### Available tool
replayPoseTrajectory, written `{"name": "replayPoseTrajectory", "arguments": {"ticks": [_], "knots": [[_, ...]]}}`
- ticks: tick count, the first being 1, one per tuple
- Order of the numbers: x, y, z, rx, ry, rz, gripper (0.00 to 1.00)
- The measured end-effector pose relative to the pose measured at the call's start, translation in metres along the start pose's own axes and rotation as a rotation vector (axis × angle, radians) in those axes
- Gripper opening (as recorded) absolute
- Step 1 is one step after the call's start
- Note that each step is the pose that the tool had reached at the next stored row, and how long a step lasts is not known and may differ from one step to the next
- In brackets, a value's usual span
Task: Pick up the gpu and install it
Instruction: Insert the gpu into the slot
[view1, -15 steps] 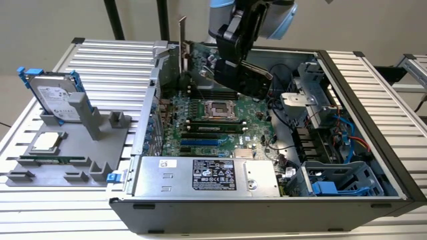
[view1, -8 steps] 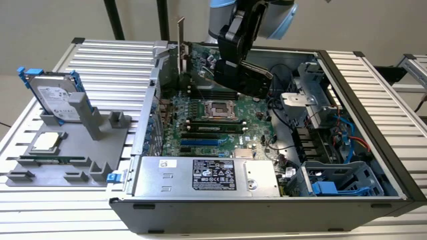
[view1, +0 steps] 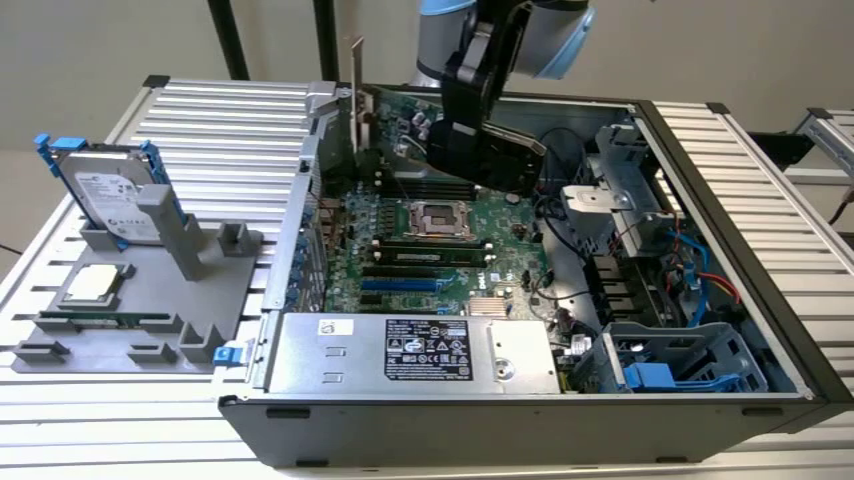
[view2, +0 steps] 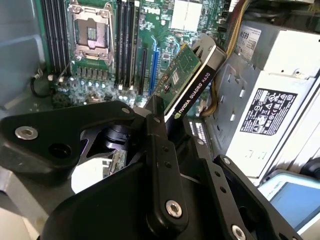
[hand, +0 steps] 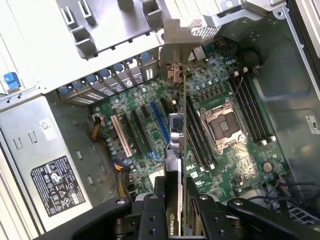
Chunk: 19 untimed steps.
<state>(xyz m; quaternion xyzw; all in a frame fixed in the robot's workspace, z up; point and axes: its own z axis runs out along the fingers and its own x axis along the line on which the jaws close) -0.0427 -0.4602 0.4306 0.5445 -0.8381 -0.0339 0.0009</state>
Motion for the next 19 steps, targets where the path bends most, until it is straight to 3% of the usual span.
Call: {"name": "replayPoseTrajectory", "arguments": {"ticks": [19], "knots": [[0.0000,0.0000,0.0000,-0.0045,0.0074,-0.128,0.00]]}}
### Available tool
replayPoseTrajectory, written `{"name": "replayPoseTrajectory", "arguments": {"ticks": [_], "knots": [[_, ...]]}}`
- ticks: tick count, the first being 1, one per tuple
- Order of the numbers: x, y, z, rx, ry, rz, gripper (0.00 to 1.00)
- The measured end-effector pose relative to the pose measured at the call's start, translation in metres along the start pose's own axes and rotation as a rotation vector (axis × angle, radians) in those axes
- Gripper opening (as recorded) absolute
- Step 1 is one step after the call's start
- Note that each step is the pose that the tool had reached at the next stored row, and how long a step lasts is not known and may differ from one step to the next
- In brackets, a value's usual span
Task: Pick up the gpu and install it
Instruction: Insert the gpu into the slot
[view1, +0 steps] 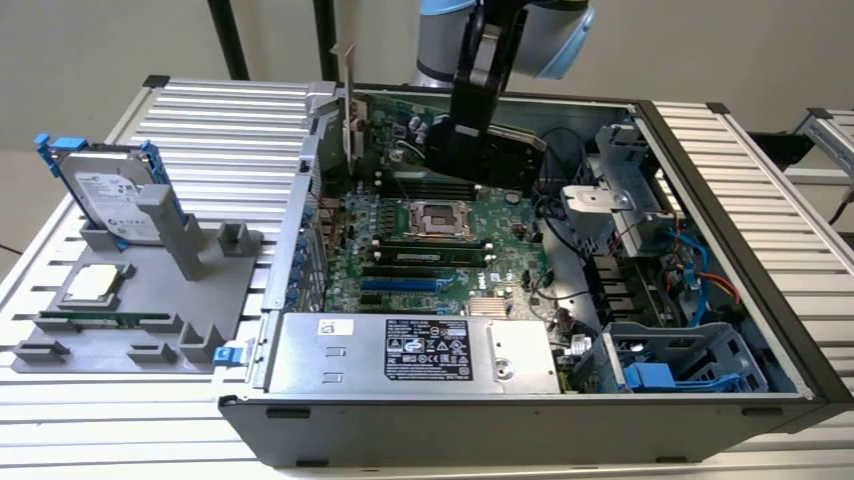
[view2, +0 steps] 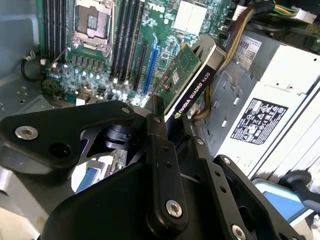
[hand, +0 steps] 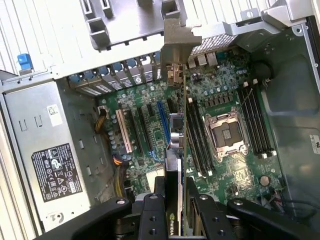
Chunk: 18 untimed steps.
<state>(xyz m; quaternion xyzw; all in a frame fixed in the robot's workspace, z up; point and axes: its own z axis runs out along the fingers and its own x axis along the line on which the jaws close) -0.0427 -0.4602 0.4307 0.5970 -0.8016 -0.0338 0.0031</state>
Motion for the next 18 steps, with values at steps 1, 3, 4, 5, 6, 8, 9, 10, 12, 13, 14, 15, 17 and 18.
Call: {"name": "replayPoseTrajectory", "arguments": {"ticks": [1,3,4,5,6,8,9,10,12,13,14,15,17,18], "knots": [[0.0000,0.0000,0.0000,-0.0002,0.0003,-0.006,0.00],[0.0000,0.0000,0.0000,-0.0007,0.0011,-0.020,0.00],[0.0000,0.0000,0.0000,-0.0009,0.0015,-0.026,0.00],[0.0000,0.0000,0.0000,-0.0011,0.0019,-0.032,0.00],[0.0000,0.0000,0.0000,-0.0014,0.0022,-0.038,0.00],[0.0000,0.0000,0.0000,-0.0018,0.0030,-0.051,0.00],[0.0000,0.0000,0.0000,-0.0020,0.0033,-0.057,0.00],[0.0000,0.0000,0.0000,-0.0022,0.0036,-0.063,0.00],[0.0000,0.0000,0.0000,-0.0027,0.0043,-0.075,0.00],[0.0000,0.0000,0.0000,-0.0029,0.0047,-0.081,0.00],[0.0000,0.0000,0.0000,-0.0030,0.0049,-0.086,0.00],[0.0000,0.0000,0.0000,-0.0032,0.0052,-0.089,0.00],[0.0000,0.0000,0.0000,-0.0033,0.0054,-0.095,0.00],[0.0000,0.0000,0.0000,-0.0035,0.0056,-0.097,0.00]]}}
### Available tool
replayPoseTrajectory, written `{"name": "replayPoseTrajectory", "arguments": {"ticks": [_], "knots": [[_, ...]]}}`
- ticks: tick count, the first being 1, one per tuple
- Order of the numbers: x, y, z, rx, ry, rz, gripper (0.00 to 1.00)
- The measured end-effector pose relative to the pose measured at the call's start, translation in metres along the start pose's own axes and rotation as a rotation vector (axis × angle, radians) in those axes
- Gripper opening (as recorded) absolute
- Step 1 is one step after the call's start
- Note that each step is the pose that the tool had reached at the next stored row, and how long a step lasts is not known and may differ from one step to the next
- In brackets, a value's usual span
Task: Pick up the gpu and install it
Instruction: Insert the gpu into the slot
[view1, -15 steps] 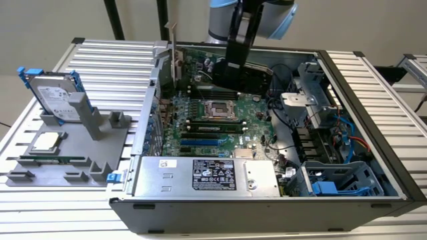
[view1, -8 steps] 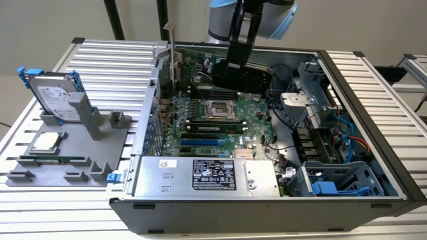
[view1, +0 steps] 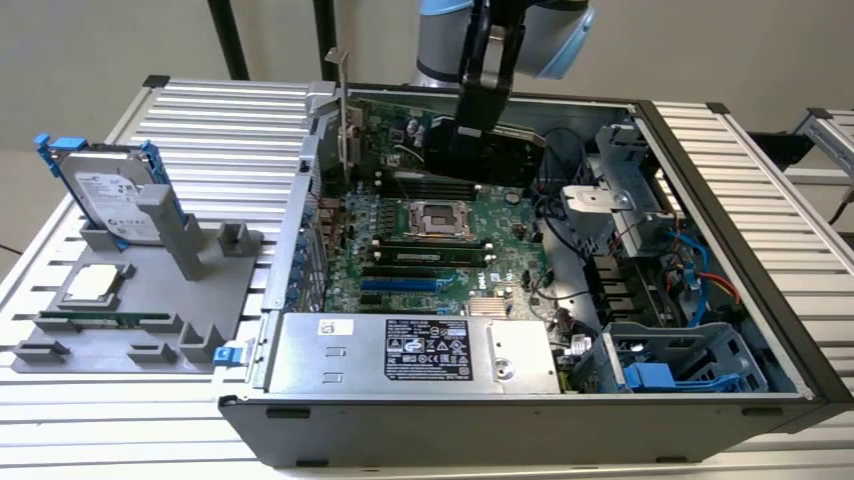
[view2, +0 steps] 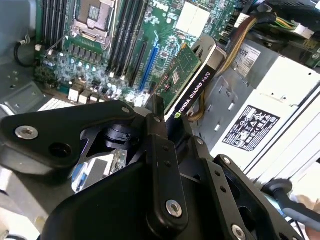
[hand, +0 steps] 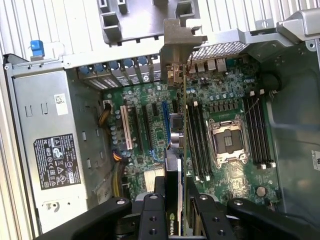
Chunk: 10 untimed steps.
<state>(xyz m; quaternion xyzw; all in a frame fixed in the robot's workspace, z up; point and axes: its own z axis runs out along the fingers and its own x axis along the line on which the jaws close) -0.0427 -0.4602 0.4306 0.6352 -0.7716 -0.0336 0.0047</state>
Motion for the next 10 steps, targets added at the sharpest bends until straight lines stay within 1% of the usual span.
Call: {"name": "replayPoseTrajectory", "arguments": {"ticks": [10], "knots": [[0.0001,0.0009,0.0000,-0.0002,0.0001,0.000,0.00]]}}
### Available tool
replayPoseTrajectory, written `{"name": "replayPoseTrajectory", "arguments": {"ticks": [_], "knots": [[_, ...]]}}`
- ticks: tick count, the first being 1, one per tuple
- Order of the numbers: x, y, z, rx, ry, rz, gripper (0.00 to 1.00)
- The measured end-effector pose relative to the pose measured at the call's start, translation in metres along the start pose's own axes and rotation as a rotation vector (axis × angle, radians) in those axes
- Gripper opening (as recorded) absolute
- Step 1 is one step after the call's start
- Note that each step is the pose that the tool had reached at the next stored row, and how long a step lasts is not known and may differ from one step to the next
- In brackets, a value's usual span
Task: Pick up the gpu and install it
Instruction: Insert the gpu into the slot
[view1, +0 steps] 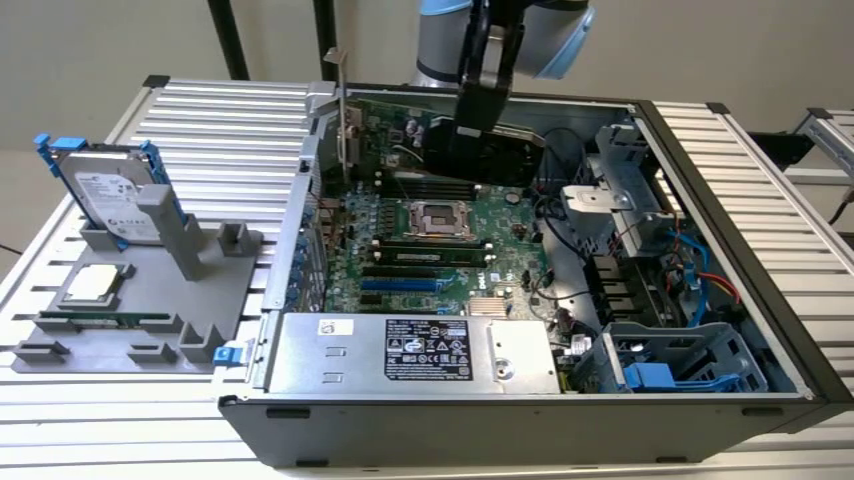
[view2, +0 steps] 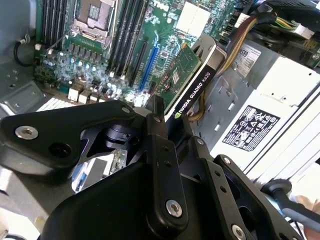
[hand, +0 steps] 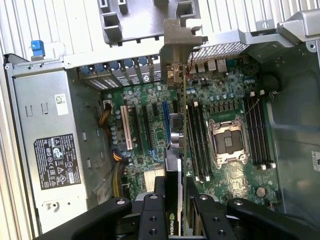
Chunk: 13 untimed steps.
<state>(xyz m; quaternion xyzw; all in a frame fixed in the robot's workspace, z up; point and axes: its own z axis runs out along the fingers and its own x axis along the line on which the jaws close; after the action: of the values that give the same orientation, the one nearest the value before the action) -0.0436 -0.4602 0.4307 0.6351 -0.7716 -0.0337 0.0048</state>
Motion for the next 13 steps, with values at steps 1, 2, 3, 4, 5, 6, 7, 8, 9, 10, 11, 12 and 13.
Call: {"name": "replayPoseTrajectory", "arguments": {"ticks": [1,2,3,4,5,6,7,8,9,10,11,12,13], "knots": [[0.0000,0.0003,0.0001,0.0000,-0.0002,0.000,0.00],[0.0001,0.0005,0.0001,0.0000,-0.0002,0.000,0.00],[0.0002,0.0007,0.0001,0.0000,-0.0001,0.000,0.00],[0.0002,0.0010,0.0001,0.0000,-0.0001,0.000,0.00],[0.0003,0.0013,0.0001,0.0000,-0.0001,0.000,0.00],[0.0003,0.0015,0.0001,0.0000,-0.0001,0.000,0.00],[0.0004,0.0018,0.0001,0.0000,-0.0002,0.000,0.00],[0.0004,0.0020,0.0001,0.0000,0.0000,0.000,0.00],[0.0004,0.0021,0.0001,0.0000,0.0000,0.000,0.00],[0.0004,0.0021,0.0001,-0.0001,0.0001,-0.001,0.00],[0.0005,0.0021,0.0001,-0.0002,0.0003,-0.004,0.00],[0.0005,0.0021,0.0000,-0.0004,0.0006,-0.009,0.00],[0.0005,0.0021,0.0001,-0.0006,0.0009,-0.016,0.00]]}}
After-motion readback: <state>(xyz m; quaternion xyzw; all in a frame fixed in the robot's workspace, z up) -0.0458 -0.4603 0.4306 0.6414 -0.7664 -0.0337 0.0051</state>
